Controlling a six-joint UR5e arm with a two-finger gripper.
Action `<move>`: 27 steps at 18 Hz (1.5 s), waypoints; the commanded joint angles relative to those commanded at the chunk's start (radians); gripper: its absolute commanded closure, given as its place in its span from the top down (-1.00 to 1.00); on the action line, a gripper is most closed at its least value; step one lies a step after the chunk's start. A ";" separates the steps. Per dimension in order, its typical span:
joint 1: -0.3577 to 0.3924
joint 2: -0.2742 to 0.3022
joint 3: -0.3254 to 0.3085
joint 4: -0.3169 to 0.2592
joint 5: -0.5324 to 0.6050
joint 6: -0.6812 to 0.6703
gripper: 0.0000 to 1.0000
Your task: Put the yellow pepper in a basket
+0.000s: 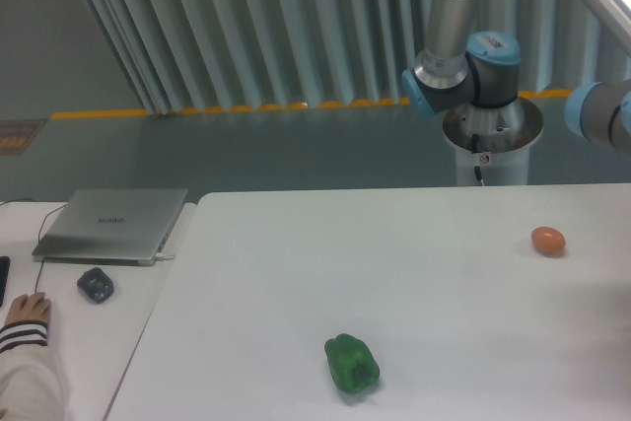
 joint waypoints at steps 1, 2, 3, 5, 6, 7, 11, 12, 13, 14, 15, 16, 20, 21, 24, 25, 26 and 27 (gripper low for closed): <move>0.002 -0.003 0.000 0.000 0.000 0.000 -0.08; 0.000 -0.005 0.003 0.000 0.000 0.000 0.02; 0.002 -0.009 0.006 0.000 0.003 0.000 0.33; 0.002 -0.014 0.006 0.005 0.015 0.008 1.00; 0.002 -0.014 0.006 0.008 0.021 0.008 1.00; 0.002 -0.014 0.005 0.008 0.026 0.008 1.00; 0.002 -0.009 -0.003 0.008 0.031 0.008 1.00; 0.002 -0.006 -0.008 0.006 0.031 0.006 1.00; 0.000 -0.005 -0.008 0.005 0.031 0.006 1.00; -0.003 -0.002 -0.012 0.003 0.031 0.005 1.00; -0.008 0.005 -0.024 0.002 0.031 0.011 1.00; -0.012 0.012 -0.037 -0.002 0.028 0.012 1.00; -0.060 0.024 -0.052 -0.017 0.035 0.012 1.00; -0.070 0.026 -0.052 -0.040 0.035 0.011 1.00; -0.095 0.052 -0.048 -0.160 0.025 0.014 1.00; -0.100 0.058 -0.045 -0.205 0.022 0.021 1.00; -0.110 0.064 -0.043 -0.234 0.017 0.026 1.00; -0.120 0.077 -0.046 -0.257 0.015 0.029 1.00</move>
